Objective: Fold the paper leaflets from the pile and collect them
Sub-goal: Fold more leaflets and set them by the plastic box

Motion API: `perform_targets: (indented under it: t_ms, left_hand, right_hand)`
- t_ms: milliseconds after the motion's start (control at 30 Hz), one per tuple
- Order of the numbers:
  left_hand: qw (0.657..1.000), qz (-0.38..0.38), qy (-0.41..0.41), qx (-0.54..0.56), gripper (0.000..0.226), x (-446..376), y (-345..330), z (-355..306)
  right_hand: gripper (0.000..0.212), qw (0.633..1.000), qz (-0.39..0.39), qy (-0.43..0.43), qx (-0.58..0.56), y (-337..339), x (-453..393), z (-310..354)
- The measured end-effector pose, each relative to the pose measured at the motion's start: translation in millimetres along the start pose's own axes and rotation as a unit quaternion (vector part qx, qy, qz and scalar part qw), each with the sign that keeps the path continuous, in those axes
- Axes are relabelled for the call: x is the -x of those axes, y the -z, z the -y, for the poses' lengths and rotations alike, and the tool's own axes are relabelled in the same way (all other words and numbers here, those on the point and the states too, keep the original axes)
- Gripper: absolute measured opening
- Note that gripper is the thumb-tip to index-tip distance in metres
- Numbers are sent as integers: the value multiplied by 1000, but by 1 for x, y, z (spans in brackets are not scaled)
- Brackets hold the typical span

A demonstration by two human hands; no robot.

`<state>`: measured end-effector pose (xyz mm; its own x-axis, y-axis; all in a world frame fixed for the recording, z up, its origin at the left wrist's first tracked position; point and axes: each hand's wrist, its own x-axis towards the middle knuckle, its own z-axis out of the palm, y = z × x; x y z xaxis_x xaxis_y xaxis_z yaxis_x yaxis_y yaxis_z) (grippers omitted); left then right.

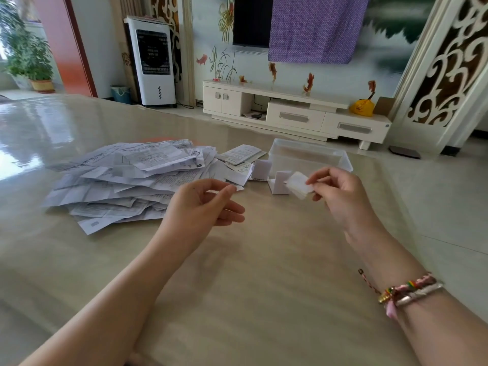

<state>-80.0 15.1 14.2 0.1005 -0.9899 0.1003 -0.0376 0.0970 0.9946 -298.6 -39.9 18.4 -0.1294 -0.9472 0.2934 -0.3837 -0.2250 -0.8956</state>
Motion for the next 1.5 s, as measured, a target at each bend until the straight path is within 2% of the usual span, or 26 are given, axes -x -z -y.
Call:
perform_targets:
  t_ms: [67,167,300,467,533,633,700,800,1133,1300,1400,1500]
  left_hand:
    - [1000,-9,-3,-11,15,-2,-1,0]
    - [1000,-5,-5,-21,16,-4,-6,1]
    - [1000,0,-6,-24,16,-5,-10,1]
    - [1000,-4,-8,-27,17,-5,-8,1]
    - [1000,-5,-8,-29,17,-4,-5,2]
    - [999,-10,-7,-31,17,-1,2,2]
    - [999,-15,-8,-33,17,1,7,1]
    - [999,-26,-9,-34,17,6,15,-1]
    - [995,-84,0,-59,17,12,68,-6]
    - [989,-133,-1,-71,16,10,99,-6]
    - [986,-142,6,-90,15,7,109,-5]
    - [983,-146,7,-112,13,4,115,-3]
  right_hand:
    - [25,995,-62,-31,70,6,-11,-17]
    - [23,988,-76,-53,121,6,-20,-30]
    - [22,983,5,-68,169,-6,-27,-38]
    - [42,952,73,-41,295,-15,-30,-36]
    - [55,955,69,-23,286,-12,-26,-34]
    - [65,974,19,7,226,-7,-18,-30]
    - [63,975,-14,49,215,-7,-12,-25]
    - [54,971,-23,116,206,-15,-2,-15]
    - [34,950,113,199,211,-63,25,23]
    - [29,921,187,253,228,-105,17,50]
    - [33,906,208,273,248,-140,0,68]
    - [52,896,235,255,278,-174,-13,78]
